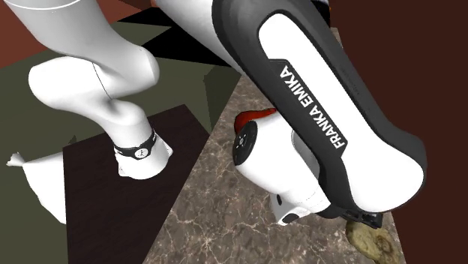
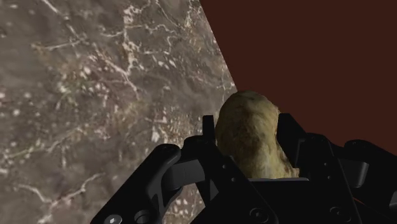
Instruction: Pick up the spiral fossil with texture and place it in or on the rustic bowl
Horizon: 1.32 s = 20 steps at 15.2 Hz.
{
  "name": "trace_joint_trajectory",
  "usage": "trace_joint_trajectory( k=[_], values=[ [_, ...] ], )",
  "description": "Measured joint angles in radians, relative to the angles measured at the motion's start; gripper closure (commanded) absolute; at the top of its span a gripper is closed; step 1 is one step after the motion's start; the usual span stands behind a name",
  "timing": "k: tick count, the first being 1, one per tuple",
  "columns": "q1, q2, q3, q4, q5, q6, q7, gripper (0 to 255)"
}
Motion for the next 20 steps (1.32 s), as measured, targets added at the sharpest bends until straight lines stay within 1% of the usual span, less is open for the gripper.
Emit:
trace_joint_trajectory(
  k=[6,8,12,15,16,17,18,20],
  values=[
    [-0.092,-0.052,0.117,-0.017,-0.108,0.043,0.136,255],
    [-0.135,-0.069,0.171,-0.022,-0.161,0.061,0.199,255],
    [-0.232,-0.101,0.287,-0.041,-0.276,0.085,0.335,255],
    [-0.322,-0.121,0.392,-0.057,-0.389,0.102,0.462,255],
    [-0.362,-0.134,0.435,-0.069,-0.434,0.102,0.514,255],
    [-0.384,-0.141,0.46,-0.075,-0.464,0.104,0.551,255],
    [-0.407,-0.17,0.486,-0.094,-0.468,0.091,0.577,255],
    [-0.44,-0.268,0.528,-0.152,-0.43,0.037,0.611,255]
  ],
)
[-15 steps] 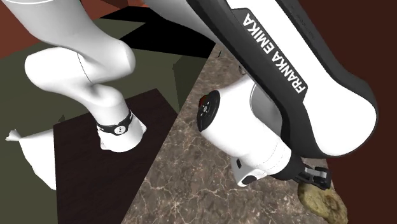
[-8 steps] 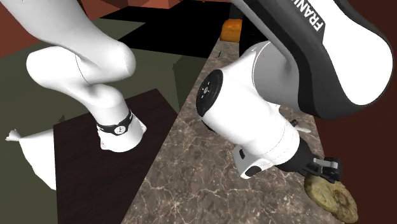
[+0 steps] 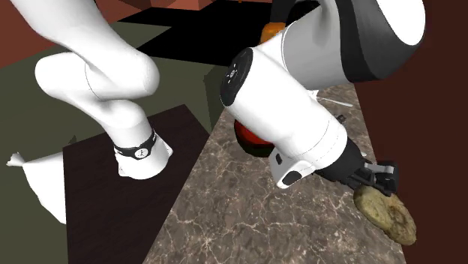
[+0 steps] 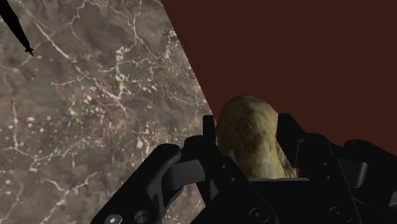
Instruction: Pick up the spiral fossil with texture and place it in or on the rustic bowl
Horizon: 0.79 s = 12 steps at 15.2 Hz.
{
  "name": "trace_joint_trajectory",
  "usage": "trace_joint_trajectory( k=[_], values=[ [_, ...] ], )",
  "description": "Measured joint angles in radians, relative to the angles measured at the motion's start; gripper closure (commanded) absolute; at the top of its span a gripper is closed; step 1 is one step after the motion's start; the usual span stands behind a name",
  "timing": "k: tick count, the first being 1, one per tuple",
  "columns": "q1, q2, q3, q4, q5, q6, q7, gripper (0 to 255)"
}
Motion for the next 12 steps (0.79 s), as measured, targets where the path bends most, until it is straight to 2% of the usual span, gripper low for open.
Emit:
trace_joint_trajectory(
  k=[1,2,4,7,10,12],
  values=[
    [-0.006,-0.065,0.015,-0.032,0.017,-0.037,0.032,255],
    [-0.011,-0.181,0.032,-0.092,0.023,-0.103,0.102,255],
    [0.049,-0.313,0.005,-0.157,0.044,-0.173,0.192,255],
    [0.2,-0.473,-0.081,-0.258,0.07,-0.235,0.299,255],
    [0.316,-0.572,-0.096,-0.33,0.131,-0.236,0.353,255],
    [0.438,-0.644,-0.145,-0.385,0.127,-0.226,0.432,255]
  ],
)
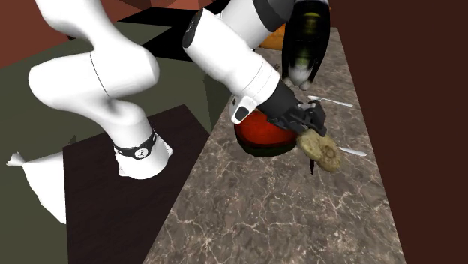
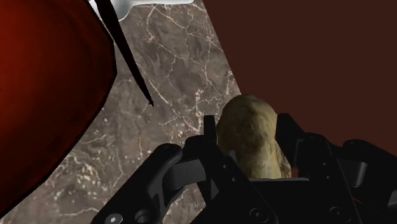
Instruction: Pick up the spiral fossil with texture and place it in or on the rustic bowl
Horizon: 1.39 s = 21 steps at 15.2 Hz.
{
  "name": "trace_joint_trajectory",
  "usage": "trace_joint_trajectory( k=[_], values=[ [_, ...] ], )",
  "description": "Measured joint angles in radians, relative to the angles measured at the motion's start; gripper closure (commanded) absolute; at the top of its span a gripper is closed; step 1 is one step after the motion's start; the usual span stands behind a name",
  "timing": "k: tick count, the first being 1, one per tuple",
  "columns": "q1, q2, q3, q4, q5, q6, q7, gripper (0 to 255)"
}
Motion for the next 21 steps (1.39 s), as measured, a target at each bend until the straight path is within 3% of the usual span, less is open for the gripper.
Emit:
trace_joint_trajectory(
  k=[6,14,16,21],
  values=[
    [0.32,-0.137,-0.041,-0.117,0.008,0.109,0.218,255],
    [0.742,-0.114,-0.023,-0.148,0.022,0.422,0.488,255],
    [0.736,-0.125,0.032,-0.148,0.056,0.429,0.506,255],
    [0.591,-0.213,0.219,-0.16,0.161,0.318,0.509,255]
  ],
)
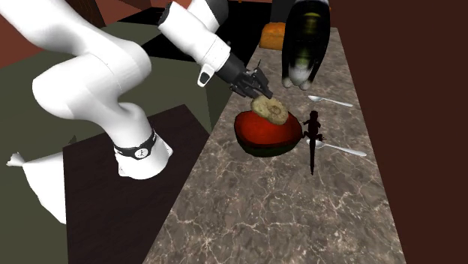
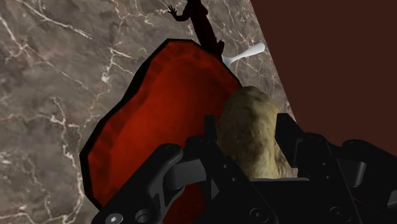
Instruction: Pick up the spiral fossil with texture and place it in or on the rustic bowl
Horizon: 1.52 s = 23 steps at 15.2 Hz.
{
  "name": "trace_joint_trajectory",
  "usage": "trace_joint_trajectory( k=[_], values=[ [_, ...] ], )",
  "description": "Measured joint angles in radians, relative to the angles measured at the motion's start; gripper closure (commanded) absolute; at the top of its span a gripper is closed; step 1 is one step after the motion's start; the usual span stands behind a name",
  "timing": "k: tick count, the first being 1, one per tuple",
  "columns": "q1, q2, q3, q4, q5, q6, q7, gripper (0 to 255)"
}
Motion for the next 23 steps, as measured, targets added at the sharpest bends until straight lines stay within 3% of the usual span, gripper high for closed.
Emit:
trace_joint_trajectory(
  k=[8,11,17,18,23],
  values=[
    [-0.183,-0.123,0.247,0.005,0.18,-0.146,-0.023,255],
    [-0.215,-0.158,0.312,0.002,0.239,-0.181,-0.028,255],
    [-0.229,-0.166,0.326,0.004,0.249,-0.193,-0.031,255],
    [-0.229,-0.166,0.326,0.004,0.25,-0.193,-0.031,0],
    [-0.229,-0.166,0.326,0.004,0.25,-0.193,-0.031,0]
  ],
)
